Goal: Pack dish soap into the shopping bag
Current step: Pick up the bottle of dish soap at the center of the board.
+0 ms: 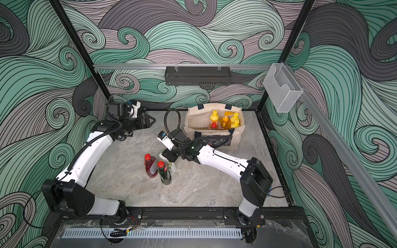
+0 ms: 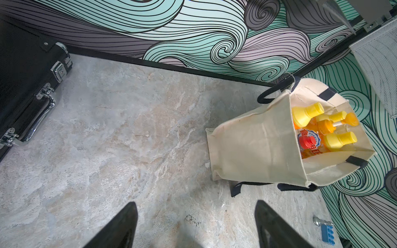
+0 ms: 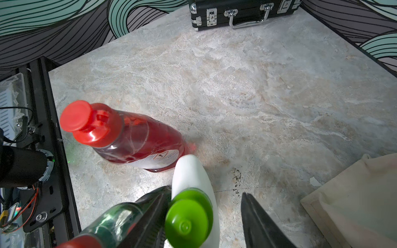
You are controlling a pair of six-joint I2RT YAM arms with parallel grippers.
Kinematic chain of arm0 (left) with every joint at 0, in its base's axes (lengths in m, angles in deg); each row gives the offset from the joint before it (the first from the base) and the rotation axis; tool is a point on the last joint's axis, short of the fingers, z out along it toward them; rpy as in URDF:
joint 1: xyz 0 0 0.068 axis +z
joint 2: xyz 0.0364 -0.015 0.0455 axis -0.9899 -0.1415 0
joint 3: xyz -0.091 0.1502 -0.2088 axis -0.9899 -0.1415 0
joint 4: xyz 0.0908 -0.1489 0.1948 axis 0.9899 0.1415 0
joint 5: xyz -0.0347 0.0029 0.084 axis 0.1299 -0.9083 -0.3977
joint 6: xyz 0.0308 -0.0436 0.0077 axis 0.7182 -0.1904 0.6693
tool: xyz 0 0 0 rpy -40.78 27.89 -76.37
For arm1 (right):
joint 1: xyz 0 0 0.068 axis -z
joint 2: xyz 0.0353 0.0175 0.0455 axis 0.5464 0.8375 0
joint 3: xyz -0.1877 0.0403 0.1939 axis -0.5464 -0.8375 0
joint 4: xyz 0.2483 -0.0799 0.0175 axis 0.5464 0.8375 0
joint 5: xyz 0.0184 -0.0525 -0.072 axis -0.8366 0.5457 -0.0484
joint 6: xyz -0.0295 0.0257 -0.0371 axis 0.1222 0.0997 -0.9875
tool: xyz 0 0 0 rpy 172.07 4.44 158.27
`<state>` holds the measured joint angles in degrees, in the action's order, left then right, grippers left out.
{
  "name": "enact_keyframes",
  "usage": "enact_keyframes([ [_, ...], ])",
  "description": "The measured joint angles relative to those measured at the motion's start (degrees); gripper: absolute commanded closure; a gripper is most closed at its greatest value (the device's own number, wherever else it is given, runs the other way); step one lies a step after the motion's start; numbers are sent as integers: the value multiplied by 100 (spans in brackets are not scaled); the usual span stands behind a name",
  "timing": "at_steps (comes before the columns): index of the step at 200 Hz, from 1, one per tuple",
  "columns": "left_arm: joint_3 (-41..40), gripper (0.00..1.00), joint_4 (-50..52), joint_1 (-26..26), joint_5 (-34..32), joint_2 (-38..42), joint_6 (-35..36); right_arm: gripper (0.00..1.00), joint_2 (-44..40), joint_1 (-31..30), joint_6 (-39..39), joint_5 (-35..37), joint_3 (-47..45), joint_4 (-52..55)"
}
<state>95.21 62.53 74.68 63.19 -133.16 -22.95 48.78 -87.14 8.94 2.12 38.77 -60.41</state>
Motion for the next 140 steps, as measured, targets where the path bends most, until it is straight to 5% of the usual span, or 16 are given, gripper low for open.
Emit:
enact_keyframes([
  [140,0,16,-61,0,146,-2,0,62,136,-109,-13,13,31,46],
])
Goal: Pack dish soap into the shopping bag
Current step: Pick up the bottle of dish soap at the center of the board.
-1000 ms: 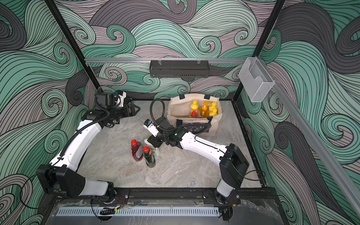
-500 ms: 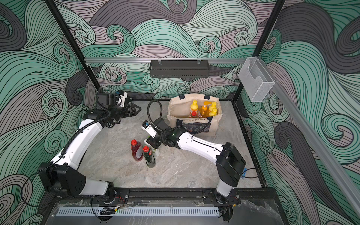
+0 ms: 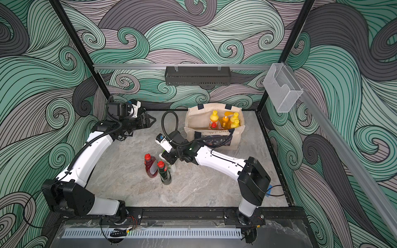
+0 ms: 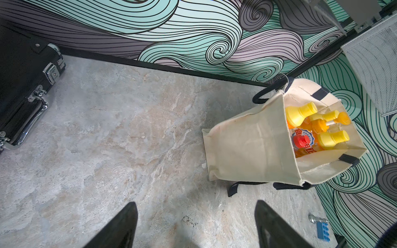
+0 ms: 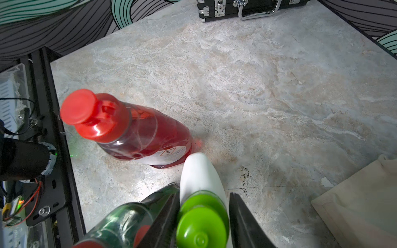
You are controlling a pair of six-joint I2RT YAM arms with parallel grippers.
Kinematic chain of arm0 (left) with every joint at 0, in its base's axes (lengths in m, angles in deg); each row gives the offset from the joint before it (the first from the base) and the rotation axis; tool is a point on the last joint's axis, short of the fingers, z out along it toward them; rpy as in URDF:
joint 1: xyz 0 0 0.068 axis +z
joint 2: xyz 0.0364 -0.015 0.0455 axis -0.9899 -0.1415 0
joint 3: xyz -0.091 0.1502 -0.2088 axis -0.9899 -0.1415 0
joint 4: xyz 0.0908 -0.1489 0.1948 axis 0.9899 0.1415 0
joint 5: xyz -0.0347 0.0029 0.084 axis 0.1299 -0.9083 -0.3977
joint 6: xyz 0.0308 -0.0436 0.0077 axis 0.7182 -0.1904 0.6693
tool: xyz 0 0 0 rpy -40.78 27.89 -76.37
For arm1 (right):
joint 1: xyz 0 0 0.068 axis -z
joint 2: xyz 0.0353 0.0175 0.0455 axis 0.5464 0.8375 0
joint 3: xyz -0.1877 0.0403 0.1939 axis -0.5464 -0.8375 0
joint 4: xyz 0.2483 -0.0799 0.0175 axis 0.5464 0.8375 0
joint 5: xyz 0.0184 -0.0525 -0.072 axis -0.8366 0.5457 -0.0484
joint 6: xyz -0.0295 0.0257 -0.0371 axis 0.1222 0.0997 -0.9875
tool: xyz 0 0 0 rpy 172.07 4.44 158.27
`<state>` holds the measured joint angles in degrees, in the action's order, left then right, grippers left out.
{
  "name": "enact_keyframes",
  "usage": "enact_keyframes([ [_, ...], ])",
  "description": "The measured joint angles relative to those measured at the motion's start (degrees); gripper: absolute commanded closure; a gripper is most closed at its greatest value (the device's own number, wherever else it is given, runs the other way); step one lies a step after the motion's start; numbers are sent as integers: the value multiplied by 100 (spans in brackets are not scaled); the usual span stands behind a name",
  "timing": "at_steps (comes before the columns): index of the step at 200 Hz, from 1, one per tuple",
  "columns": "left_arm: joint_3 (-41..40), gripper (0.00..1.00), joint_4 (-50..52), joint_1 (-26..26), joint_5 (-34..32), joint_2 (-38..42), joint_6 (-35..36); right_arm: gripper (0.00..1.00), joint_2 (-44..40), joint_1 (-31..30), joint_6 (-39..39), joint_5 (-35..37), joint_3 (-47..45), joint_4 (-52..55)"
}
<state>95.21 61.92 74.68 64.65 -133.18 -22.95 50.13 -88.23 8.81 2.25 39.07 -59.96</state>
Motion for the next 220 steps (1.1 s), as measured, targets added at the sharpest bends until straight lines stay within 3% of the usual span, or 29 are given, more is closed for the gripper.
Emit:
enact_keyframes([
  [30,0,16,0,0,50,0,0,67,61,-28,-15,20,79,33],
  [99,0,16,-4,0,149,0,0,100,70,-57,-7,199,127,76],
  [220,2,17,-133,-2,538,-74,2,100,22,-87,-125,817,385,793],
])
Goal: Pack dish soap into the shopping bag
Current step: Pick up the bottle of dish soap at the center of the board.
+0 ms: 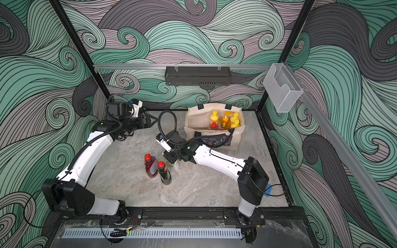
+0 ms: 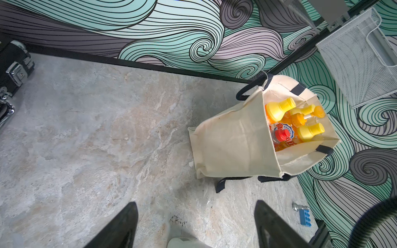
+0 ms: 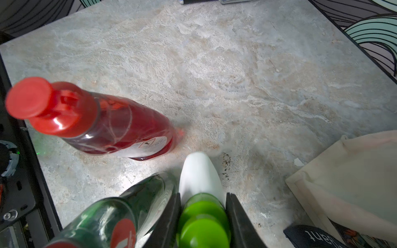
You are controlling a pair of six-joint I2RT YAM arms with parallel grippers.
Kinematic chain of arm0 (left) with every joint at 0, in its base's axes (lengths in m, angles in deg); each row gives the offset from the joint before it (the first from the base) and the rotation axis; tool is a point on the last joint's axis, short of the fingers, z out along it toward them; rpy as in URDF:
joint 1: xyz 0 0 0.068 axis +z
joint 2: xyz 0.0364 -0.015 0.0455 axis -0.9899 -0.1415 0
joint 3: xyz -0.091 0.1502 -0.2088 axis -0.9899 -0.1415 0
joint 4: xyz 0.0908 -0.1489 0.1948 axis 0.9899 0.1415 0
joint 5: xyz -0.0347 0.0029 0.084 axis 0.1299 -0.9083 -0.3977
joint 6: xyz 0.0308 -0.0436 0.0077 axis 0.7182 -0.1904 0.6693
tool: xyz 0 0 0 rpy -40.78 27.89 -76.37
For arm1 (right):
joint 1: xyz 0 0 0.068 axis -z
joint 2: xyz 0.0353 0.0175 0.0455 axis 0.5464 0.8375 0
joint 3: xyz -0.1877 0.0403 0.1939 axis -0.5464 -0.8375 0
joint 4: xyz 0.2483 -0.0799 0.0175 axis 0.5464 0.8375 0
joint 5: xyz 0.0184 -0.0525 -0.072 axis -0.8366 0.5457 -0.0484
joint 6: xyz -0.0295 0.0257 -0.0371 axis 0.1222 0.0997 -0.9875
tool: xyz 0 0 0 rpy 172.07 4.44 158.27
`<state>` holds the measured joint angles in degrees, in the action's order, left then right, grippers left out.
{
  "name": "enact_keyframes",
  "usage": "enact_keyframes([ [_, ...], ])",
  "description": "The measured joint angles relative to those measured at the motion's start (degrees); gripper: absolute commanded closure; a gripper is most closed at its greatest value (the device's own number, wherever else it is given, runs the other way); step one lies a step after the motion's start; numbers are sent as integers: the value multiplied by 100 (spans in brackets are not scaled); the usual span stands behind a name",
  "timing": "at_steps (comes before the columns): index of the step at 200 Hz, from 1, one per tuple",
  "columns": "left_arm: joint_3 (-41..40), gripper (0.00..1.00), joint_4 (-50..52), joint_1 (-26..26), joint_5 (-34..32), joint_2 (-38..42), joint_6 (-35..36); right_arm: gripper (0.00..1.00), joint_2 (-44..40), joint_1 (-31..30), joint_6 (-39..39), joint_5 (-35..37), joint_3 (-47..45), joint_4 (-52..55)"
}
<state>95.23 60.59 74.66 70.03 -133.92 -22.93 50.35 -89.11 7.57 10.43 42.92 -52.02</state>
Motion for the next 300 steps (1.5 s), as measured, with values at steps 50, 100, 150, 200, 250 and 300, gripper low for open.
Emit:
enact_keyframes([
  [50,-4,17,-13,-11,199,-144,-4,100,-162,103,-33,116,0,402],
  [100,-4,17,-105,-52,332,-153,-11,100,-393,389,-13,92,39,839],
  [150,-4,17,-190,-129,385,-247,-46,100,-686,774,-20,138,573,1421],
  [200,-4,16,-210,-273,461,-417,-85,100,-688,1032,-72,240,1759,2177],
  [250,9,16,-219,-422,490,-507,-94,100,-400,1239,-205,363,3211,3045],
  [300,245,16,-212,-651,494,-680,-116,100,37,1370,-308,426,4426,3744],
])
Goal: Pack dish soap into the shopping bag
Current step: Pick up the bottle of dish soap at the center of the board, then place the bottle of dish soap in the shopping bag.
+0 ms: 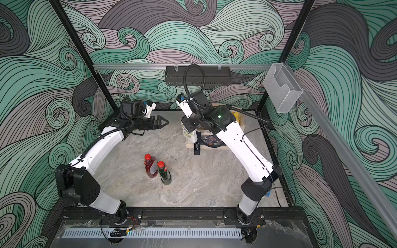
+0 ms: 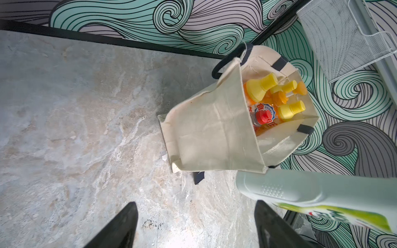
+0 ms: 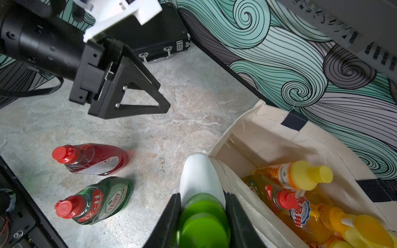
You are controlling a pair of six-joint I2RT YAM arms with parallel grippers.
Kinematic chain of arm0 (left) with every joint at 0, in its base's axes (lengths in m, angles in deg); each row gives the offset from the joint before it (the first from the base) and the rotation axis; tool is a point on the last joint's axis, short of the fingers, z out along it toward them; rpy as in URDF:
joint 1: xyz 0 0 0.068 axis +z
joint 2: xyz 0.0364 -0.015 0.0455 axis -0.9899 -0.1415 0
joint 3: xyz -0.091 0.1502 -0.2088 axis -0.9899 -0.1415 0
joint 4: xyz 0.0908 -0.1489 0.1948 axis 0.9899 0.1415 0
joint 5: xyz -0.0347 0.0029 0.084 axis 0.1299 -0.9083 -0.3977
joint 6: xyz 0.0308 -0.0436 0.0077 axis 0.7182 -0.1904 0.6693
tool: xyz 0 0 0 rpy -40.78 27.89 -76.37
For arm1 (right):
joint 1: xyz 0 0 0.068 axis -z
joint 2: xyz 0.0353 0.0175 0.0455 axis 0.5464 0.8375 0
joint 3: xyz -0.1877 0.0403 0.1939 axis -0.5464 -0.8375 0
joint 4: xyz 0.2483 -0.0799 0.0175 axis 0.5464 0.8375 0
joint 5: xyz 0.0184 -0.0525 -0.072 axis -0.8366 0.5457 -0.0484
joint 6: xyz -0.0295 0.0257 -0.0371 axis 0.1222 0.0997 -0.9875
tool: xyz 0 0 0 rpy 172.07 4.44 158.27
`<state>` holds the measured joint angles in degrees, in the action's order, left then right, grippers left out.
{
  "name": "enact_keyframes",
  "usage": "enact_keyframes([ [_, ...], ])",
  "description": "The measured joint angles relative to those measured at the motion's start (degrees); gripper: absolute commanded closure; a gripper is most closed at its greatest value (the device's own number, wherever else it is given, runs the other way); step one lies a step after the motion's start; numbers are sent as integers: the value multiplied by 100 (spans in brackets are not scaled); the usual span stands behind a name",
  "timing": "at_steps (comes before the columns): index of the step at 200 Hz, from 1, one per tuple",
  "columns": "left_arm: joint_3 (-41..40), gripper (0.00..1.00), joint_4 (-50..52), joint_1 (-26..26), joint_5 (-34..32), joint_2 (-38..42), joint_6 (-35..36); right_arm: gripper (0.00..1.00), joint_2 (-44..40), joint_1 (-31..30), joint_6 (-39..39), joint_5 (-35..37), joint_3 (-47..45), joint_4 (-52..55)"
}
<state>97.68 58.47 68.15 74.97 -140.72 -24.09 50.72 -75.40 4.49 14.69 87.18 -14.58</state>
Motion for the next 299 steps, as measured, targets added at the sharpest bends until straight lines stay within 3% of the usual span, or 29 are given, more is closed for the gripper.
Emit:
enact_keyframes([
  [163,647,16,0,-621,-11,-448,-52,100,90,321,-168,83,1294,485],
  [299,1189,23,-28,-1069,-280,-1016,-66,100,1025,1086,-264,227,1781,306],
])
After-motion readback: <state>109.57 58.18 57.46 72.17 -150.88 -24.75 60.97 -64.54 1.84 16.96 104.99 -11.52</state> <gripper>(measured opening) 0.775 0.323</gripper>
